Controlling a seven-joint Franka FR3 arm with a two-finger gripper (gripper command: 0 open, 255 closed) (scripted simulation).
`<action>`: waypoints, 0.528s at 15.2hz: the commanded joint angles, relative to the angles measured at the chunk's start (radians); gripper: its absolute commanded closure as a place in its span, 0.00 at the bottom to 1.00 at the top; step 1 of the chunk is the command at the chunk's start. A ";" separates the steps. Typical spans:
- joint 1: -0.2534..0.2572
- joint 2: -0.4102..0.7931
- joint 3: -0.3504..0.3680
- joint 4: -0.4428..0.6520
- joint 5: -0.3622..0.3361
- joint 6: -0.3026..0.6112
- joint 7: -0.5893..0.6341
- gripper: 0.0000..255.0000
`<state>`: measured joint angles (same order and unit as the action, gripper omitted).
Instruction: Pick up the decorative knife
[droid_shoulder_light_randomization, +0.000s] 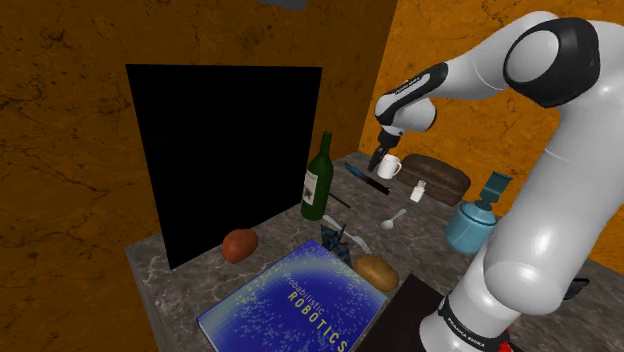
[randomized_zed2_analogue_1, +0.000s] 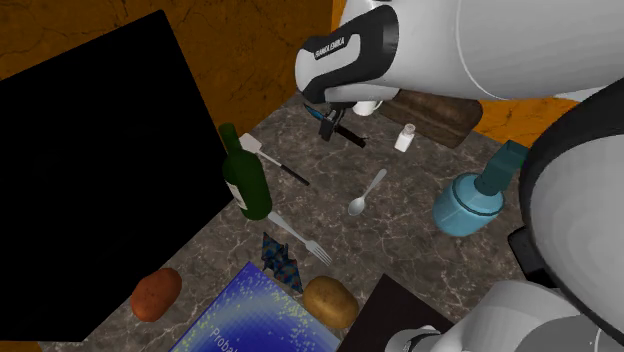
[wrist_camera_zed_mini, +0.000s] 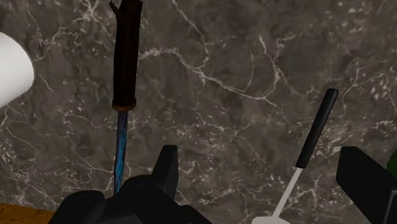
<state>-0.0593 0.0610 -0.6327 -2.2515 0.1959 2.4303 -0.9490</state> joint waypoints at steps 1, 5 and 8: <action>-0.027 0.095 -0.003 0.063 0.100 0.004 -0.093 0.00; -0.118 0.269 0.040 0.191 0.257 0.000 -0.227 0.00; -0.195 0.390 0.082 0.300 0.339 -0.012 -0.294 0.00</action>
<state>-0.2324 0.4132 -0.5639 -1.9868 0.5086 2.4220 -1.2241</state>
